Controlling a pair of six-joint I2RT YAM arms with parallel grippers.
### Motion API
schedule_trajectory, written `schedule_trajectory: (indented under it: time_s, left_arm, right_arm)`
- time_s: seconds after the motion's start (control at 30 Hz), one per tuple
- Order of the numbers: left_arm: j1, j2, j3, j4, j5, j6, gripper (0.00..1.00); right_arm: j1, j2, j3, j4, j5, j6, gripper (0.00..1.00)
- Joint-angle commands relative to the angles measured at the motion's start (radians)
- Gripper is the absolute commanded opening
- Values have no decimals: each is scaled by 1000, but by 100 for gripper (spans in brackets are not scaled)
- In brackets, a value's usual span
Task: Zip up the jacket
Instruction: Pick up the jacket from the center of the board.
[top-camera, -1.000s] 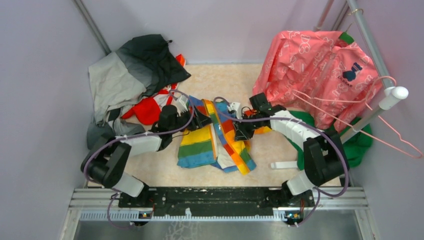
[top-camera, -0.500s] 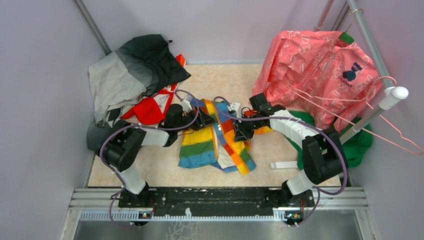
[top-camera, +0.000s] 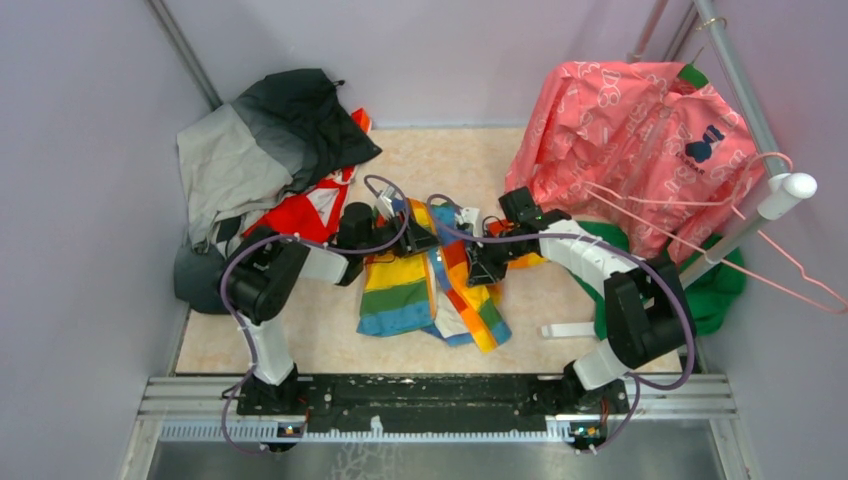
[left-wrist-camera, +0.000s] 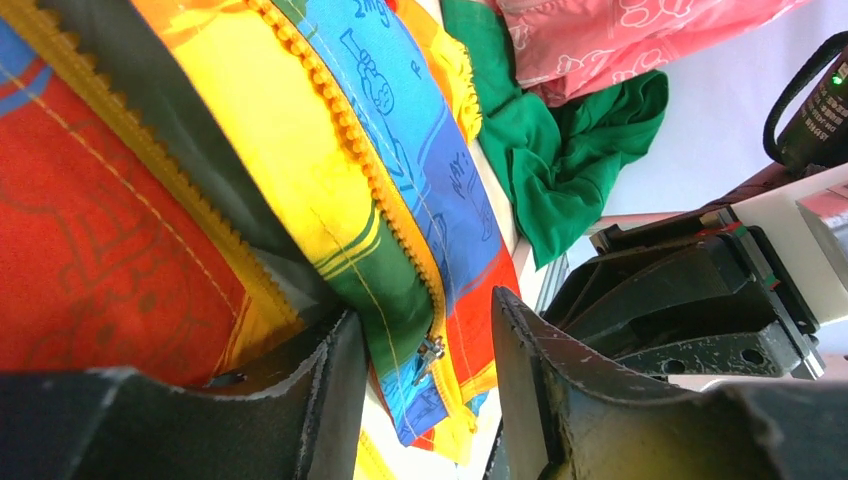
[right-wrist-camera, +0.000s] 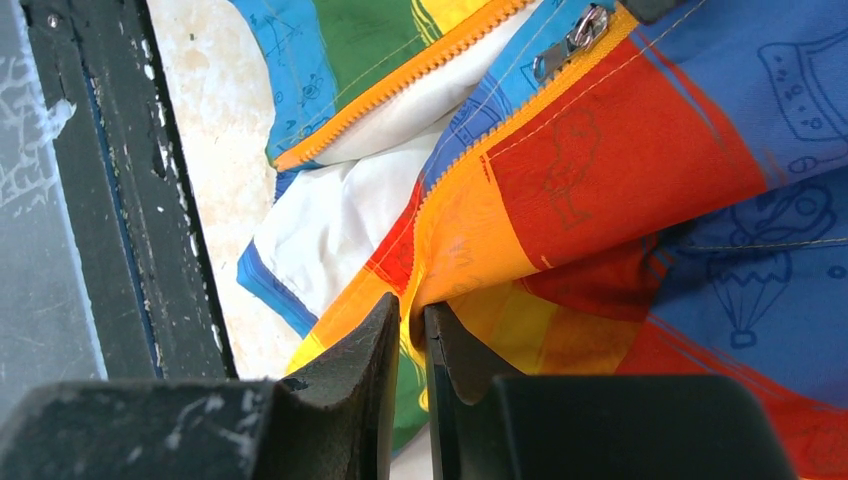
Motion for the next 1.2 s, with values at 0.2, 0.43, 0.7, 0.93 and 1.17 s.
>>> schedule_trajectory:
  time_s: [0.2, 0.43, 0.7, 0.93, 1.17]
  left_arm:
    - [5, 42, 69, 93, 91, 15, 20]
    - [-4, -21, 31, 145, 117, -11, 0]
    - [-65, -158, -24, 70, -26, -7, 0]
    - [-112, -237, -6, -114, -177, 43, 0]
    - [-153, -313, 12, -238, -282, 27, 0]
  right_arm:
    - [-22, -4, 38, -59, -86, -101, 16]
    - [-26, -66, 49, -155, -168, -239, 19]
    - [-22, -175, 84, -238, -271, -398, 42]
    - [-21, -281, 90, -128, -209, -484, 67]
    - [56, -274, 68, 66, -168, -318, 64]
